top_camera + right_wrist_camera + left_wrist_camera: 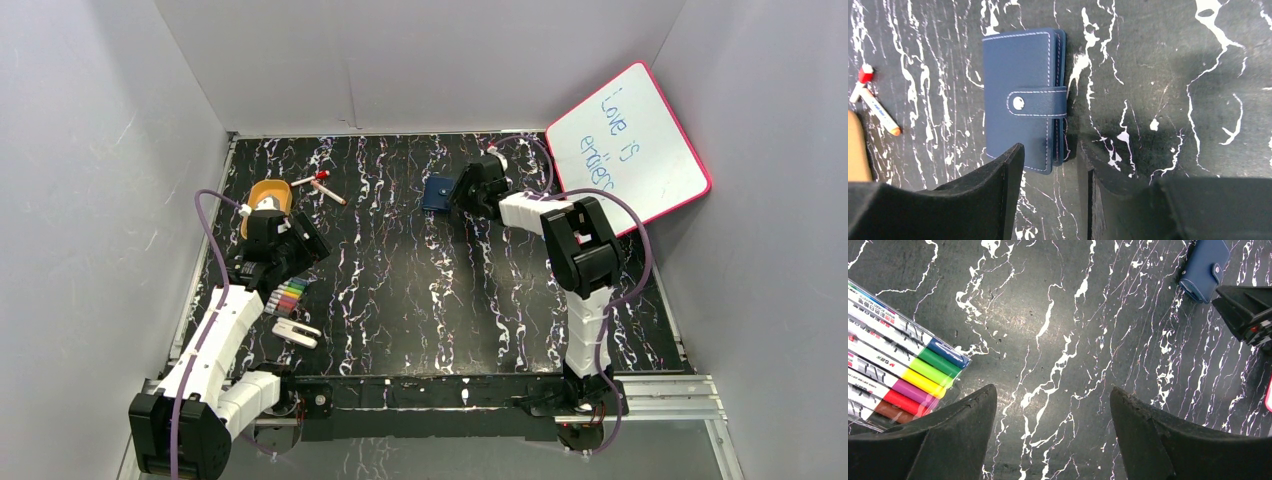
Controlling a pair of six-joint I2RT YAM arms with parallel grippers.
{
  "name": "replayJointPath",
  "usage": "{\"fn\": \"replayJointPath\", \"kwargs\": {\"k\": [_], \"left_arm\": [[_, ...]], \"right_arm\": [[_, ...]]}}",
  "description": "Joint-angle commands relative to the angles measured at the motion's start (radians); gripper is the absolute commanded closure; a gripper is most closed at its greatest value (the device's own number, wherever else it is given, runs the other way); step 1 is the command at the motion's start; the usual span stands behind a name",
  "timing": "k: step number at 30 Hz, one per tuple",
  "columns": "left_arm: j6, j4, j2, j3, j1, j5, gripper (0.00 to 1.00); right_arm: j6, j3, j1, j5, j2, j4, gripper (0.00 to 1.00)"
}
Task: Put the credit cards into the card holder
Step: Move the card holder to the center of the board.
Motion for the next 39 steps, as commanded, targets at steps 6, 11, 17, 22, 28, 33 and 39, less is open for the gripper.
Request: {"fn": "replayJointPath", "kwargs": {"k": [6, 11, 17, 22, 28, 33, 39], "left_arm": [[0.011, 0.003, -0.01, -0.006, -0.001, -0.003, 0.2], [0.01, 0.005, -0.009, -0.007, -0.001, -0.001, 0.2], [0.01, 0.006, -0.006, -0.007, -0.001, 0.001, 0.2], [0.01, 0.007, -0.007, -0.009, -0.001, -0.002, 0.2], [0.012, 0.003, -0.01, -0.008, -0.001, -0.009, 0.2], [0.011, 0.003, -0.02, -0.007, -0.002, -0.012, 0.2], [0.011, 0.002, -0.032, -0.006, -0.001, -0.022, 0.2]], "right_arm": [[0.03, 0.026, -0.001, -0.043, 0.034, 0.05, 0.55], [0.029, 0.015, -0.001, -0.057, 0.036, 0.062, 0.63], [0.027, -0.017, -0.001, -0.065, 0.027, 0.085, 0.76], [0.033, -0.039, -0.001, -0.102, 0.018, 0.101, 0.95], [0.038, -0.153, -0.001, -0.123, -0.102, 0.136, 1.0], [0.047, -0.339, 0.0, -0.175, -0.281, 0.14, 1.0], [0.041, -0.608, 0.034, -0.194, -0.563, 0.089, 1.0]]}}
